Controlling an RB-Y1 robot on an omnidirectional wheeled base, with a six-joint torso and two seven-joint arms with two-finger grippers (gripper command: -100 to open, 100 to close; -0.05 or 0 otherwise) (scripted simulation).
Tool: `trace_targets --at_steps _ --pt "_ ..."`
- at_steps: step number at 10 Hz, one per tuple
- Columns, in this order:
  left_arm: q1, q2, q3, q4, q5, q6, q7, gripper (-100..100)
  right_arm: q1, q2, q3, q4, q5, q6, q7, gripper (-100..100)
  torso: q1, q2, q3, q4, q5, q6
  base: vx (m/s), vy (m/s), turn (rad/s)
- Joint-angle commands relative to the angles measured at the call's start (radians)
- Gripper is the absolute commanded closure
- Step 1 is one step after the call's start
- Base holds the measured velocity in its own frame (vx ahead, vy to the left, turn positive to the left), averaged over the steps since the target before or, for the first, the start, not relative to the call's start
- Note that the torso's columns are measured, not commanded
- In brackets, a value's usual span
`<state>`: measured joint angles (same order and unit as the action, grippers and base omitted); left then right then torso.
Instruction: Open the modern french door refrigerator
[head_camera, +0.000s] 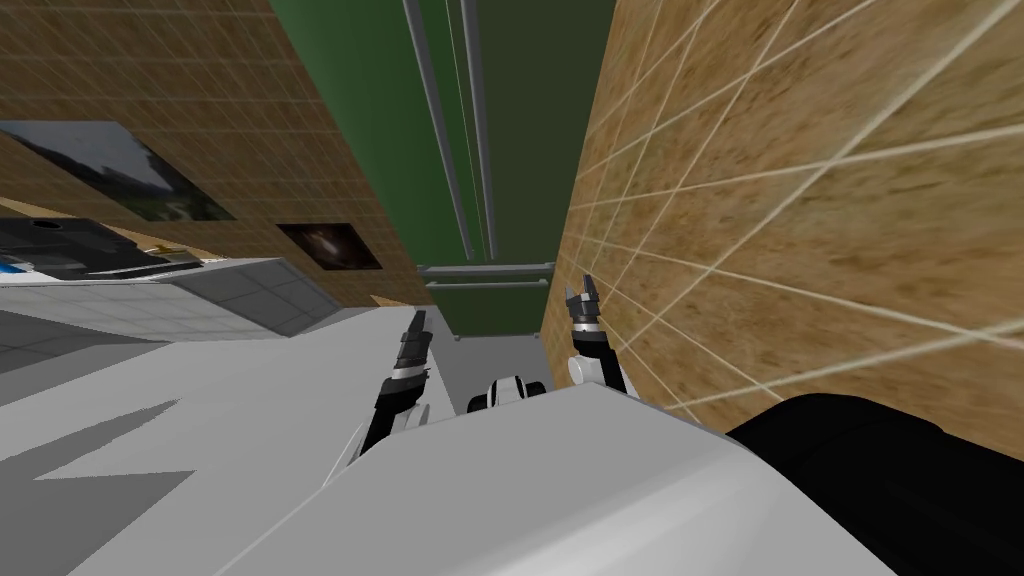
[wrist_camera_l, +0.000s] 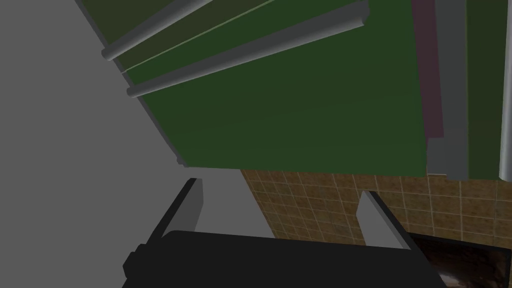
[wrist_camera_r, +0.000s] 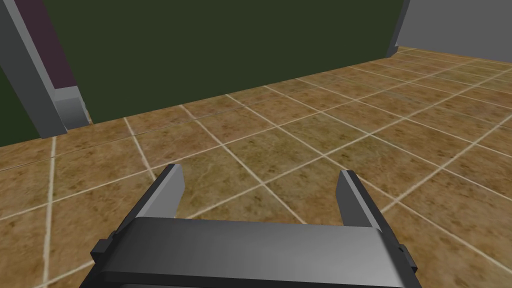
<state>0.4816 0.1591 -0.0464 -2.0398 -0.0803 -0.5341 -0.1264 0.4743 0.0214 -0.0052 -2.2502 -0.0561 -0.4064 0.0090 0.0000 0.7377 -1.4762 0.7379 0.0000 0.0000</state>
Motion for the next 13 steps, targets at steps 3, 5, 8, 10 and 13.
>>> trace_targets --at_steps 3,5,8,10,13 --pt "-0.035 0.019 0.002 0.130 -0.011 -0.072 -0.012 -100 0.000 0.000 0.000 0.000 0.000 0.000 0.000 0 -0.001 0.000 0.000 0.000 0.000 0.000 0.133 -0.029 -0.024" --pt "-0.052 0.027 0.004 0.188 -0.015 -0.102 -0.016 -100 0.000 0.000 0.000 0.000 0.000 0.000 0.000 0 0.001 0.000 0.000 0.000 0.000 0.000 0.139 -0.013 -0.021" --pt "-0.078 0.038 0.006 0.276 -0.023 -0.149 -0.024 -100 0.000 0.000 0.000 0.000 0.000 0.000 0.000 0 -0.001 0.000 0.000 0.000 0.000 0.000 0.149 -0.016 -0.024" --pt "-0.095 0.041 0.007 0.333 -0.027 -0.180 -0.029 -100 0.000 0.000 0.000 0.000 0.000 0.000 0.000 0 0.000 0.000 0.000 0.000 0.000 0.000 0.147 -0.012 -0.023" --pt "-0.112 0.037 0.009 0.393 -0.032 -0.212 -0.034 -100 0.000 0.000 0.000 0.000 0.000 0.000 0.000 0 0.000 0.001 0.000 0.000 0.000 0.000 0.127 -0.011 -0.018"
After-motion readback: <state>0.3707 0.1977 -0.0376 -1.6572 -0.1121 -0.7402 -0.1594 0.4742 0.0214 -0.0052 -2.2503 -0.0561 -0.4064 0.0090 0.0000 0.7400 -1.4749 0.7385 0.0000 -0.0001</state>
